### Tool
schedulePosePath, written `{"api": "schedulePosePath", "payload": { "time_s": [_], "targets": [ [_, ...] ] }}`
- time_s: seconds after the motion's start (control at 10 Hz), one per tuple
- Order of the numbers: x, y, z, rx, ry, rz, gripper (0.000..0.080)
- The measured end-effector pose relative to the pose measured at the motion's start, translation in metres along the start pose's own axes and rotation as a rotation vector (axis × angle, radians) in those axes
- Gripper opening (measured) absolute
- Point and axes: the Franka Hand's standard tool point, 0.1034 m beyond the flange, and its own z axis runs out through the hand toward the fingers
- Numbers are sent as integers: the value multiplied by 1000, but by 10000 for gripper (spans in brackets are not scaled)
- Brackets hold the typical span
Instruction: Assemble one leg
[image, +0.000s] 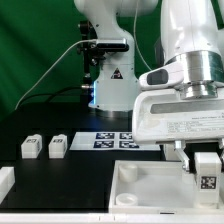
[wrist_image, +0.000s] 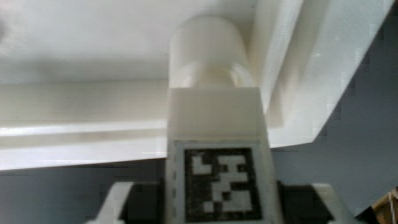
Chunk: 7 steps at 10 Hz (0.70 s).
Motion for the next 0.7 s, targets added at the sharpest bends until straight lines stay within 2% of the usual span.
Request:
{"api": "schedulePosePath", "payload": {
  "time_s": [0.1, 0.3, 0.4, 0.5, 0.6, 0.7],
  "targets": [
    [-1, -5, 0, 4, 0, -6, 292],
    [-3, -5, 0, 5, -11, -6, 292],
    [-4, -5, 1, 6, -19, -6, 369],
    [-4, -5, 1, 6, -19, -6, 503],
    [-4, -5, 1, 6, -19, -6, 503],
    [-5, -5, 1, 6, -20, -6, 618]
  ]
}}
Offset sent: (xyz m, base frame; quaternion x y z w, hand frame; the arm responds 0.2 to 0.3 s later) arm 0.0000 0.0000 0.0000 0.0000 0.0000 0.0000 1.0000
